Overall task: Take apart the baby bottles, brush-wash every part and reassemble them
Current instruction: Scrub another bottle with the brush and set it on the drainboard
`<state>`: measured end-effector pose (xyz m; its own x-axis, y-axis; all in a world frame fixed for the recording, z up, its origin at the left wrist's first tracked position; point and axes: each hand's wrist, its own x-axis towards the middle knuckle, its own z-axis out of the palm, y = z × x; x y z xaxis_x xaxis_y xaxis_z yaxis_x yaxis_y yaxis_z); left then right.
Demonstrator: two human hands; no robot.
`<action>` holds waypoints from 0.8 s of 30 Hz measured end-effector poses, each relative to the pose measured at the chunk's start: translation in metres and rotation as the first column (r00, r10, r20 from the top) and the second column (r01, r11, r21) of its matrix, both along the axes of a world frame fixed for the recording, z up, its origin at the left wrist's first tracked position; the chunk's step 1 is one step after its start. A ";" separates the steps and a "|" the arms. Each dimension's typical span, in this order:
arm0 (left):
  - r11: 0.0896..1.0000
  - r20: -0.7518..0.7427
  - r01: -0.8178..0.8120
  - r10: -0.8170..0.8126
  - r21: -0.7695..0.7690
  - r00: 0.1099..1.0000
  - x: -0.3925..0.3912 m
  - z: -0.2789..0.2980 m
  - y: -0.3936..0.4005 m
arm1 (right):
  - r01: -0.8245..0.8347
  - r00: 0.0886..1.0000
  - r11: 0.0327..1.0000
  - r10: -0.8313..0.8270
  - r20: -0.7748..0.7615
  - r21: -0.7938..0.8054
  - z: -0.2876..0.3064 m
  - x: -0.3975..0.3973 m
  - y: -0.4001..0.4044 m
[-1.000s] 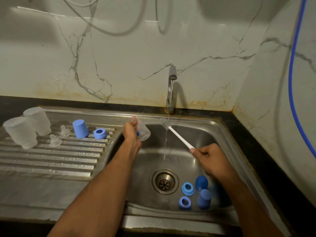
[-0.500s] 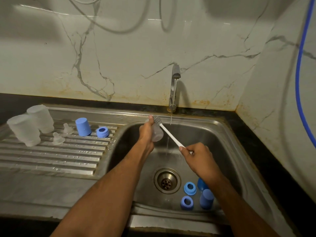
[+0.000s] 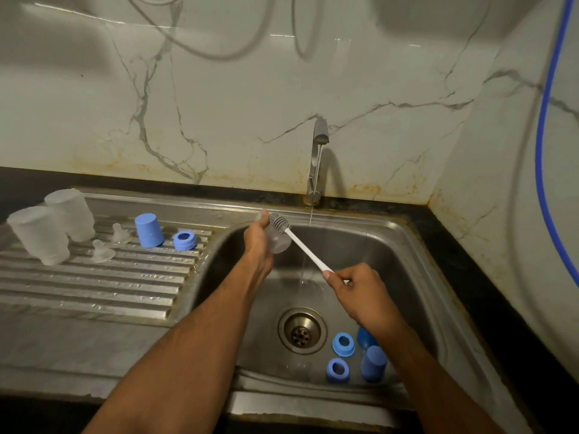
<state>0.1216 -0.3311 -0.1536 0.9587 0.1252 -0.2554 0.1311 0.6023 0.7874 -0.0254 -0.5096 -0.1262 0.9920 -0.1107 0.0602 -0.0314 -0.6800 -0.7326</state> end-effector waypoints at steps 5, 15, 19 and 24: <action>0.996 -0.075 -0.076 0.073 -0.041 0.995 -0.001 -0.001 0.001 | -0.007 1.000 0.998 0.009 -0.030 0.058 0.000 -0.003 -0.004; 0.990 -0.077 -0.059 0.049 -0.131 0.996 -0.006 0.000 -0.005 | 0.018 1.000 0.995 -0.016 -0.016 0.101 0.004 -0.004 0.001; 0.968 -0.111 -0.150 0.130 -0.203 0.985 0.004 0.009 0.009 | 0.065 0.998 0.997 -0.065 -0.014 -0.040 0.013 -0.005 -0.017; 0.957 -0.231 -0.244 0.205 -0.157 0.951 0.008 -0.007 0.025 | 0.180 0.983 0.970 -0.183 -0.006 -0.166 0.010 -0.009 -0.044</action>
